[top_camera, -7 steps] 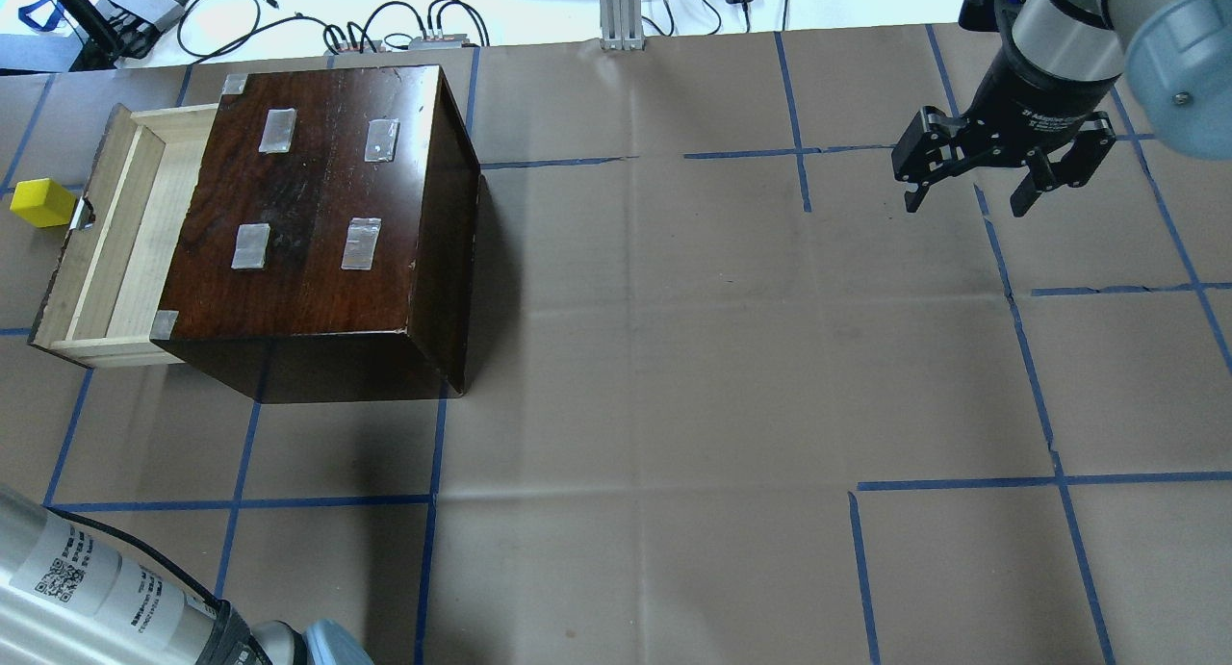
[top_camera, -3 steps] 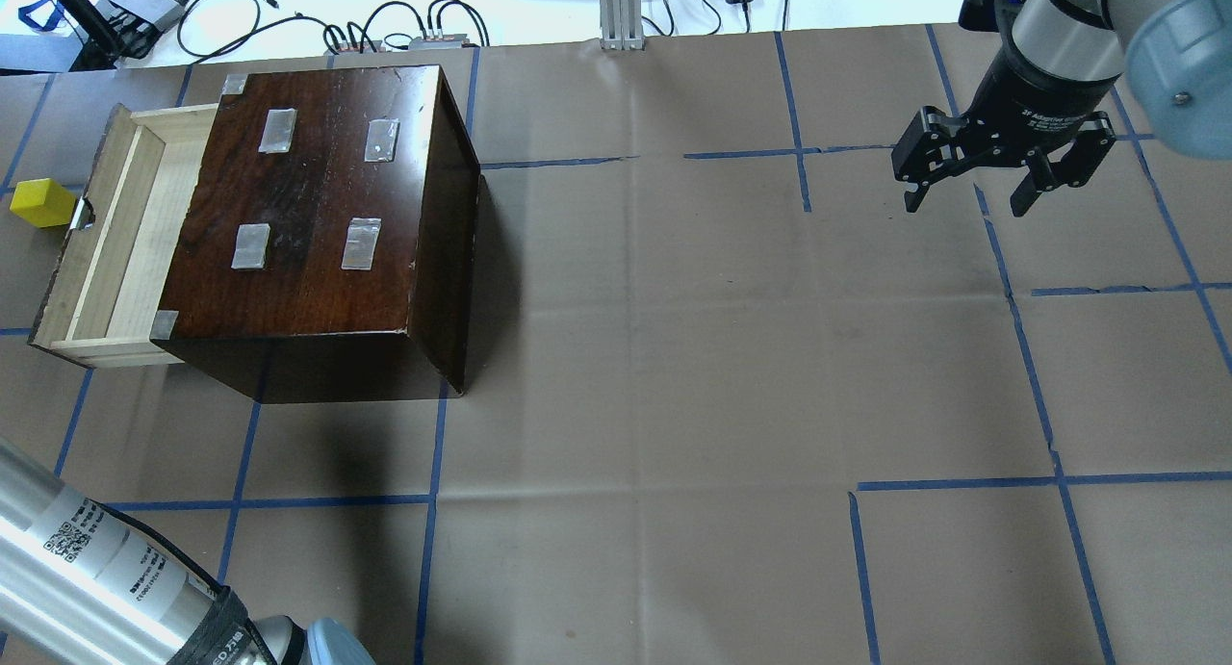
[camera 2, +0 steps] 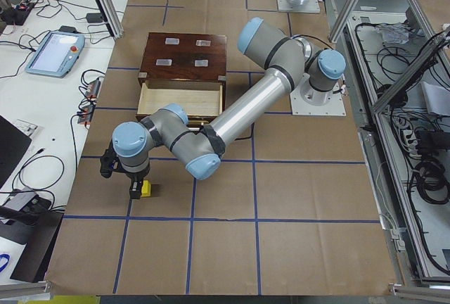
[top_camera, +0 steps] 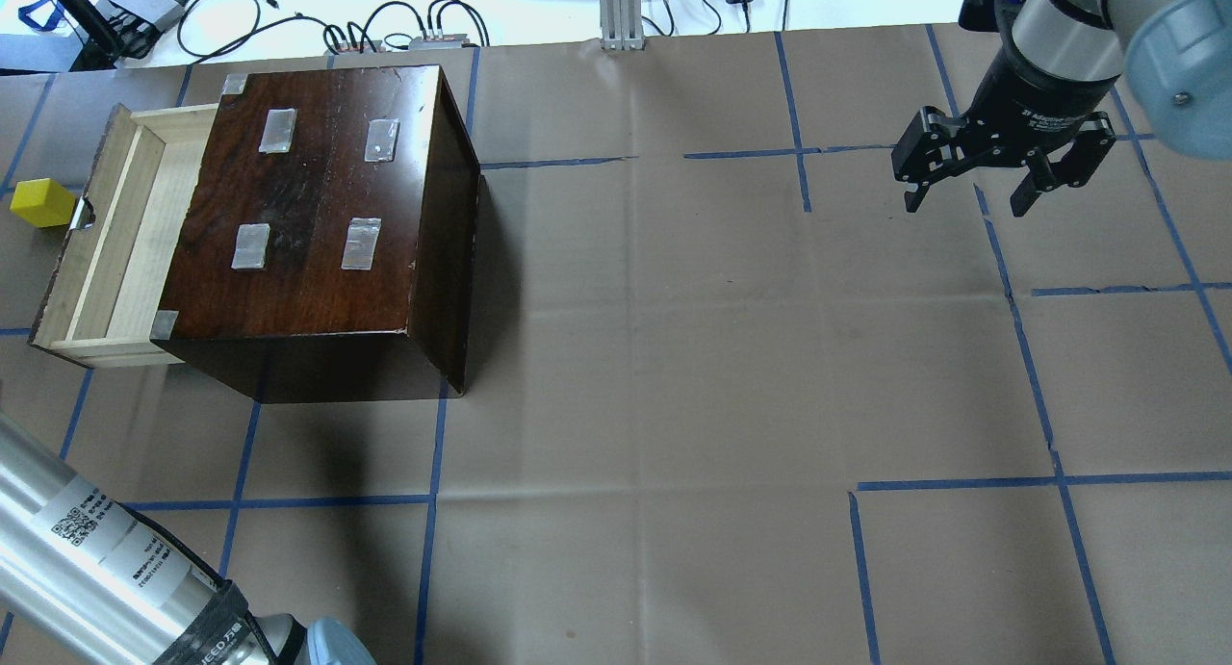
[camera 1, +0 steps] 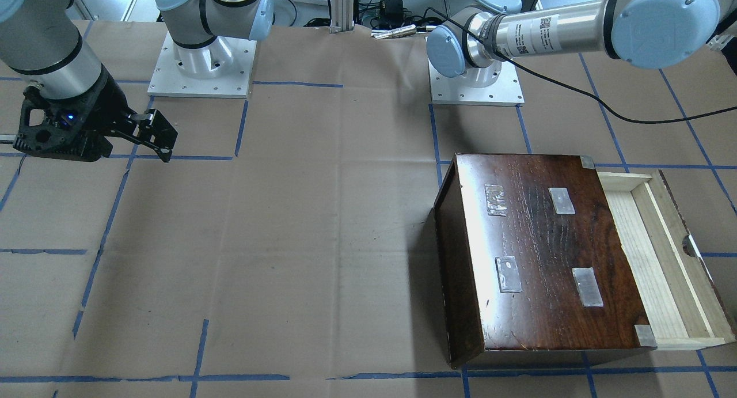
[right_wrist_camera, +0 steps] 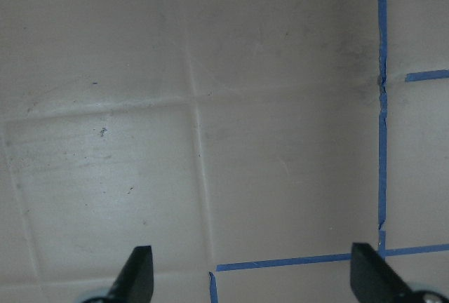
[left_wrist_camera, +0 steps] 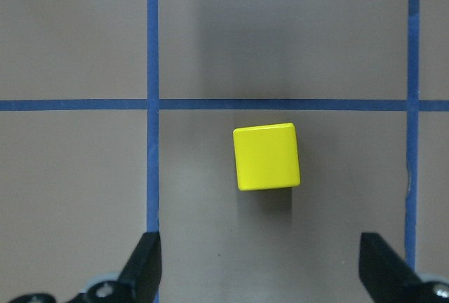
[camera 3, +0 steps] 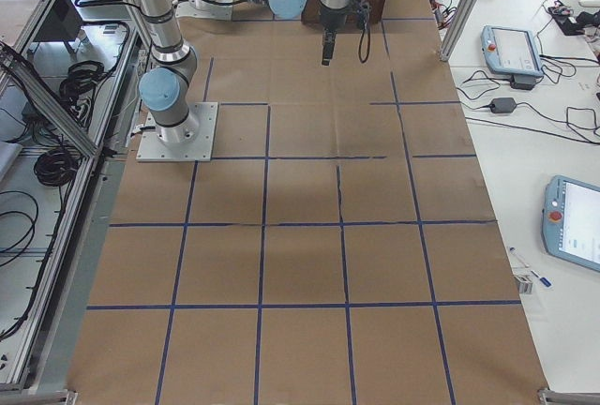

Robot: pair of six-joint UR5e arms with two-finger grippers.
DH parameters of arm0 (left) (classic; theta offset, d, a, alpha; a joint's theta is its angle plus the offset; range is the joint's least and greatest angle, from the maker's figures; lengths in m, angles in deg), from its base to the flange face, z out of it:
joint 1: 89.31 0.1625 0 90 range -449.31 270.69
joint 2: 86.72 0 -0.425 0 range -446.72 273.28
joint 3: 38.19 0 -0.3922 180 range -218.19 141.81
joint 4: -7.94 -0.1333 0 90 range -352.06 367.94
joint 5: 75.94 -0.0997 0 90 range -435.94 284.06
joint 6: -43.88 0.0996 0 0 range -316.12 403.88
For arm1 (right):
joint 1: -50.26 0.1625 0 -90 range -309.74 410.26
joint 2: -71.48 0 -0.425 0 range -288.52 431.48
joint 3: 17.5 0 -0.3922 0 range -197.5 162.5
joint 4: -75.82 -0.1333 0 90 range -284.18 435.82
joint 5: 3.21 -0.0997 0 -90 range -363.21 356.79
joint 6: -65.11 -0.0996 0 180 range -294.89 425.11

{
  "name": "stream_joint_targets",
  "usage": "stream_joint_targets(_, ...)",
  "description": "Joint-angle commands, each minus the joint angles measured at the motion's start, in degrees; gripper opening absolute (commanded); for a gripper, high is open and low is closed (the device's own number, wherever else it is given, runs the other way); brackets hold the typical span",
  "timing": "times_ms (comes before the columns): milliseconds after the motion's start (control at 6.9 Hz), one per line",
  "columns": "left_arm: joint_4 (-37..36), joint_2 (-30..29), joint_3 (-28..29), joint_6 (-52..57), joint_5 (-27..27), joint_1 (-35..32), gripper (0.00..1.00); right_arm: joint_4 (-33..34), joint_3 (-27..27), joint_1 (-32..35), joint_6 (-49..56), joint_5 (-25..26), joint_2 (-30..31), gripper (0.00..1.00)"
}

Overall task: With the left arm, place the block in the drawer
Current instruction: 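Lower the left gripper and grasp the yellow cube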

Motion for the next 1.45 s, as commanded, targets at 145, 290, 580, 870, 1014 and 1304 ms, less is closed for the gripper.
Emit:
stream_joint_targets(145,-0.19,-5.32,2.94,-0.42,-0.12,-0.56,1.0,0.0,-0.02,0.0,0.0,0.0,0.0,1.0)
stream_joint_targets(290,-0.19,-6.2,2.95,-0.59,-0.03,-0.82,1.0,0.0,-0.02,0.0,0.0,0.0,0.0,1.0)
stream_joint_targets(580,-0.11,-7.09,2.86,-1.73,0.15,-2.05,1.0,0.0,0.06,0.0,0.0,0.0,0.0,1.0)
stream_joint_targets(870,-0.19,-8.4,2.68,-2.35,0.24,-3.02,1.0,0.0,-0.02,0.0,0.0,0.0,0.0,1.0)
stream_joint_targets(1014,-0.19,-8.84,2.68,-2.35,0.15,-3.02,1.0,0.0,-0.02,0.0,0.0,0.0,0.0,1.0)
stream_joint_targets(1304,-0.72,-9.63,2.77,-2.18,0.06,-2.76,1.0,0.0,0.06,0.0,0.0,0.0,0.0,1.0)
